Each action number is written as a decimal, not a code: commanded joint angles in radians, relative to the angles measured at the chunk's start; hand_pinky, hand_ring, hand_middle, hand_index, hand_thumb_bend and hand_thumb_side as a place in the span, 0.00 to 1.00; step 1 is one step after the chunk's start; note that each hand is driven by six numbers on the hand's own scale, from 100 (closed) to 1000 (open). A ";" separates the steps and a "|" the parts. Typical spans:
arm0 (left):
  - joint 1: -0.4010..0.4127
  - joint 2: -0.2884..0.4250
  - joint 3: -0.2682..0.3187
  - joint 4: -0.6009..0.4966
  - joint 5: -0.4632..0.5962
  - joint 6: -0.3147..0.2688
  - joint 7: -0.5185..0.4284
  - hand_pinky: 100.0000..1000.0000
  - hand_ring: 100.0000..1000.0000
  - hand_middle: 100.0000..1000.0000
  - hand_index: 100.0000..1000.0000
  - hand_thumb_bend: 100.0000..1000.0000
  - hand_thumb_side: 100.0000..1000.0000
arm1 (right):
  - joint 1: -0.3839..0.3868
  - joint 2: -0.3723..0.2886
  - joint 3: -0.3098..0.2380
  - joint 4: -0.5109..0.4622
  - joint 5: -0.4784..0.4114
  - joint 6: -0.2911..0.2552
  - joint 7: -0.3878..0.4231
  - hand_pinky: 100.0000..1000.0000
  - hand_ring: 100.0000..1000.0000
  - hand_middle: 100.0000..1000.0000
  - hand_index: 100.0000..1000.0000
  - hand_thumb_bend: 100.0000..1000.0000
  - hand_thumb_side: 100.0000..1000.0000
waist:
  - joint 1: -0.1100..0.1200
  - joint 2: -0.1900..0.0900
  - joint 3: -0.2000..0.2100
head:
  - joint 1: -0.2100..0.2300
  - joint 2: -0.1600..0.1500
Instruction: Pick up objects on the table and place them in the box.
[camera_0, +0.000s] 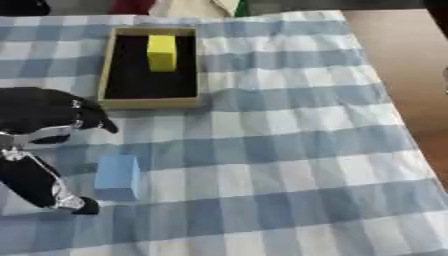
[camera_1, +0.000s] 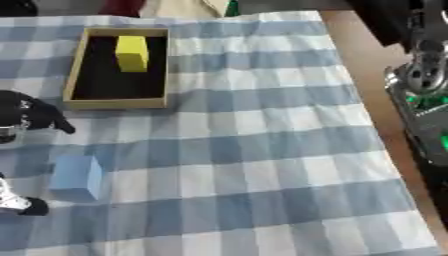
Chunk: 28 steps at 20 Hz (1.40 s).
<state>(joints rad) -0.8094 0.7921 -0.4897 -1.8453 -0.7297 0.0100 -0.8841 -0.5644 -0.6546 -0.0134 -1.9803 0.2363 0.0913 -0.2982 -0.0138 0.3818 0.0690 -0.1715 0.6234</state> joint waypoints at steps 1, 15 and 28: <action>-0.011 0.010 0.003 0.020 -0.001 -0.007 0.004 0.95 0.92 0.81 0.92 0.65 0.57 | -0.020 -0.010 -0.013 -0.020 0.004 0.008 0.005 0.85 0.75 0.58 0.63 0.00 0.72 | 0.002 -0.022 -0.002 | -0.002 -0.005; -0.030 -0.028 -0.026 0.095 -0.005 -0.029 0.013 0.93 0.91 0.78 0.90 0.63 0.56 | -0.019 0.001 -0.015 -0.020 -0.001 0.019 0.016 0.85 0.75 0.58 0.63 0.00 0.73 | 0.004 -0.018 -0.015 | 0.005 -0.009; -0.044 -0.048 -0.039 0.100 0.002 -0.022 0.044 0.86 0.82 0.66 0.82 0.60 0.55 | -0.016 0.006 -0.019 -0.020 0.000 0.032 0.030 0.85 0.75 0.57 0.63 0.00 0.74 | 0.003 -0.015 -0.021 | 0.010 -0.011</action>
<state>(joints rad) -0.8333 0.7322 -0.5333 -1.7393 -0.7269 -0.0128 -0.8466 -0.5715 -0.6300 -0.0186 -1.9803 0.2364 0.1203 -0.2691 -0.0116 0.3857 0.0491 -0.1649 0.6225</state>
